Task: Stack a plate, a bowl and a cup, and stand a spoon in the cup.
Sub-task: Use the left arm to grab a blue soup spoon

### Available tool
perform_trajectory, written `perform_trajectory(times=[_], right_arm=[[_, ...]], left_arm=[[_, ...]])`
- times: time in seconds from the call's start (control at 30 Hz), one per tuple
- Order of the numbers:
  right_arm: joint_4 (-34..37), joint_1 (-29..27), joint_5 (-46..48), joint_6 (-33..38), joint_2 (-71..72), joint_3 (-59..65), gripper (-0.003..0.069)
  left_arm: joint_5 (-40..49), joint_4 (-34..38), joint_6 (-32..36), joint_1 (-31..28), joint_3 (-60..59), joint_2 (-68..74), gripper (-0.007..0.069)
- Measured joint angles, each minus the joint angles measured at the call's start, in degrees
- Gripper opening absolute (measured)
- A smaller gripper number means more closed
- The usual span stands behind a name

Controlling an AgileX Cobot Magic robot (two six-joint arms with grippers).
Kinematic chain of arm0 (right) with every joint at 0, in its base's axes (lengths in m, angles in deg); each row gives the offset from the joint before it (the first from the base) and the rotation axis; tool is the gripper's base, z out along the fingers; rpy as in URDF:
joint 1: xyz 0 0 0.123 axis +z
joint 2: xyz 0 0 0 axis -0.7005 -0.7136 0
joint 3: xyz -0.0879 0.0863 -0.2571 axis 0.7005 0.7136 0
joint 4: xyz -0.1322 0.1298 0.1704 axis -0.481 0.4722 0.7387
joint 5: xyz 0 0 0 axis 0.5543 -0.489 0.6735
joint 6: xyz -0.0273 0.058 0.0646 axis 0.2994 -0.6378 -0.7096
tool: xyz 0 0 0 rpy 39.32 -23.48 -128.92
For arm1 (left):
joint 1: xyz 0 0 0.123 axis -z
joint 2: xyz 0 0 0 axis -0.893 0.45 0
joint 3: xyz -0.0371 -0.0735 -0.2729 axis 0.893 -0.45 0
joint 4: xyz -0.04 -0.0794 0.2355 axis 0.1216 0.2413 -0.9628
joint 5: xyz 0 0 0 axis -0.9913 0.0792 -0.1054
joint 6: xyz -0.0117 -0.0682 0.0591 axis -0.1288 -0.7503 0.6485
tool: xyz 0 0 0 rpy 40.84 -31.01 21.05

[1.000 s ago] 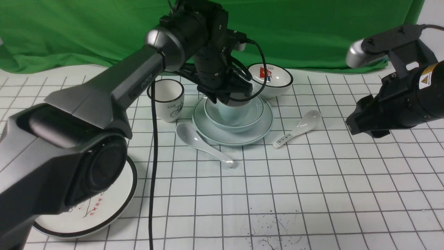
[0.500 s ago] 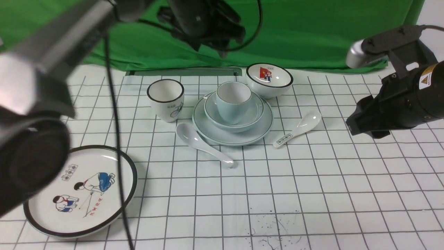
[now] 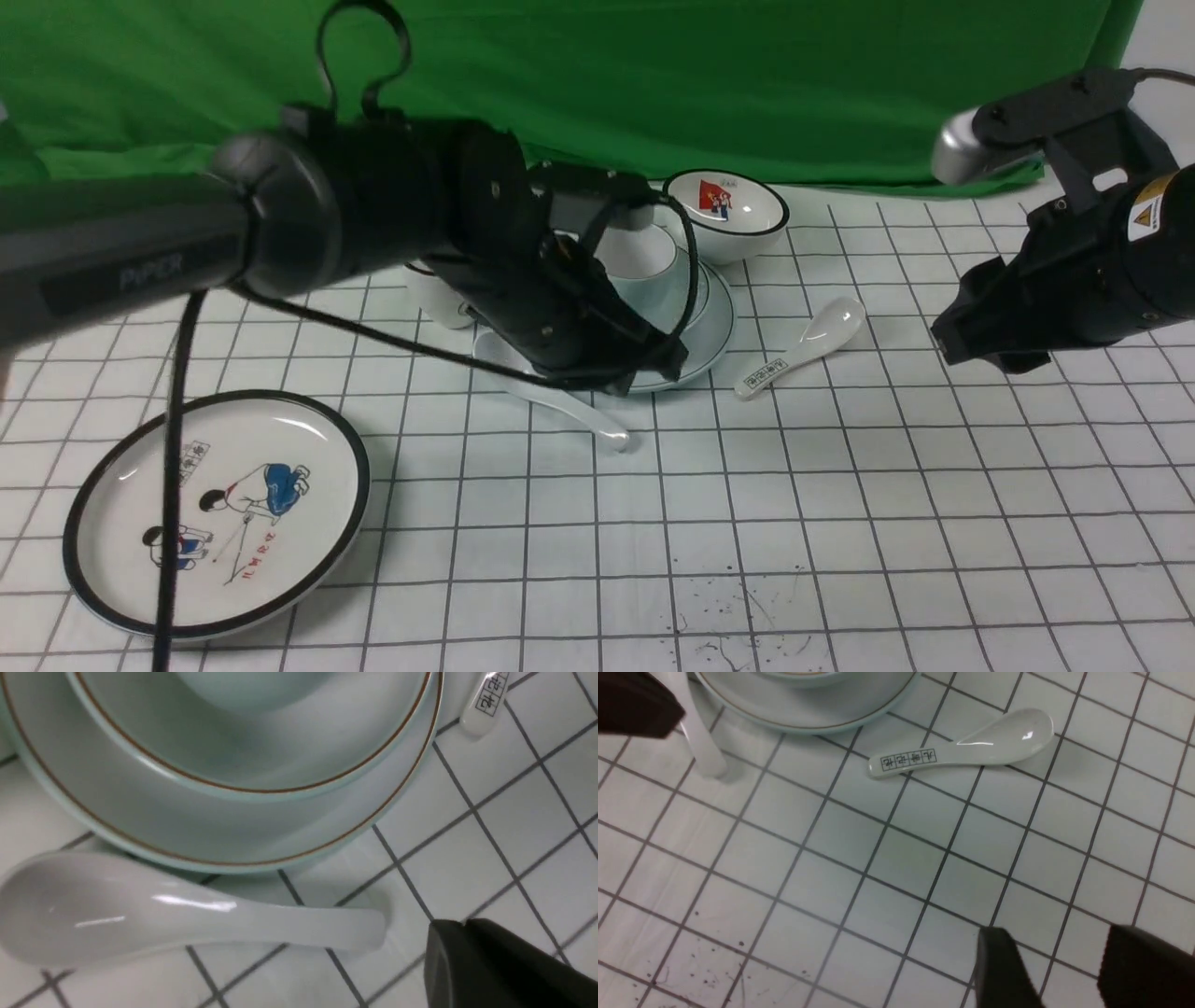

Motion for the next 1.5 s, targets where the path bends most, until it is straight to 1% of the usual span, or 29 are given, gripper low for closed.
perform_trajectory(times=[0.03, 0.07, 0.17, 0.23, 0.33, 0.53, 0.63, 0.67, 0.7, 0.73, 0.77, 0.87, 0.97, 1.03, 1.13, 1.23, 1.27, 1.3, 1.37, 1.43, 1.5], right_arm=[[0.0, 0.0, 0.0, 0.0, 0.0, 0.0, 0.0337], [0.0, 0.0, -0.1, 0.0, 0.0, 0.0, 0.0337], [0.0, 0.0, -0.1, 0.0, 0.0, 0.0, 0.0337], [0.0, 0.0, -0.1, 0.0, 0.0, 0.0, 0.0337], [0.0, 0.0, -0.1, 0.0, 0.0, 0.0, 0.0337], [0.2, 0.1, -0.1, 0.0, 0.0, 0.0, 0.0337], [0.2, 0.1, 0.0, 0.0, 0.0, 0.0, 0.0337], [0.2, 0.1, 0.0, 0.0, 0.0, 0.0, 0.0337], [0.2, 0.1, 0.0, 0.0, 0.0, 0.0, 0.0337], [0.2, 0.1, 0.0, 0.0, 0.0, 0.0, 0.0337], [0.2, 0.1, 0.0, 0.0, 0.0, 0.0, 0.0337], [0.2, 0.1, 0.0, 0.0, 0.0, 0.0, 0.0337], [0.2, 0.1, 0.0, 0.0, 0.0, 0.0, 0.0337], [0.2, 0.1, 0.0, 0.0, 0.0, 0.0, 0.0337], [0.2, 0.1, 0.0, 0.0, 0.0, 0.0, 0.0337], [0.2, 0.1, 0.0, 0.0, 0.0, 0.0, 0.0337], [0.2, 0.1, 0.0, -0.1, 0.0, 0.0, 0.0337], [0.2, 0.1, 0.0, -0.1, 0.0, 0.0, 0.0337], [0.2, 0.1, 0.0, -0.1, 0.0, 0.0, 0.0337], [0.2, 0.1, 0.0, -0.1, 0.0, 0.0, 0.0337], [0.2, 0.1, 0.0, -0.1, 0.0, 0.0, 0.0337]], left_arm=[[-0.9, -0.2, 0.1, 0.3, -0.2, 0.3, -0.0033], [-4.2, -2.7, 0.1, 1.4, -0.5, 1.7, -0.0039], [-7.6, -6.8, 0.0, 3.0, -0.6, 3.4, -0.0041], [-8.9, -9.3, -0.4, 3.7, -0.6, 4.6, -0.0041], [-8.6, -11.5, -1.3, 3.7, -0.6, 6.2, -0.0041], [-5.7, -14.8, -4.9, 2.9, -0.6, 7.6, -0.0039], [0.5, -15.5, -6.4, 1.8, 0.7, 7.2, -0.0037], [5.5, -15.6, -6.6, 1.4, 1.3, 6.7, -0.0037], [6.2, -15.6, -6.7, 1.3, 1.3, 6.6, -0.0037], [10.4, -16.3, -7.8, 0.6, 1.4, 5.3, -0.0037], [11.9, -16.5, -8.7, 0.1, 1.4, 4.2, -0.0037], [12.8, -16.6, -11.5, -2.2, 1.5, 0.1, -0.0036], [12.4, -13.6, -12.4, -5.1, 1.8, -2.1, -0.0018], [12.2, -10.4, -11.7, -6.8, 2.0, -2.4, 0.0017], [12.3, -8.1, -12.6, -7.7, 2.0, -1.4, 0.0126], [12.2, -8.2, -15.1, -7.8, 2.0, 1.2, 0.0299], [12.2, -8.2, -15.1, -7.8, 2.0, 1.3, 0.0309], [12.0, -8.1, -15.5, -7.8, 2.0, 3.1, 0.0393], [11.8, -7.9, -15.6, -7.8, 2.0, 4.6, 0.0444], [11.1, -7.9, -15.7, -7.8, 2.0, 5.9, 0.0461], [9.9, -8.0, -15.7, -7.8, 2.0, 6.5, 0.0447]])
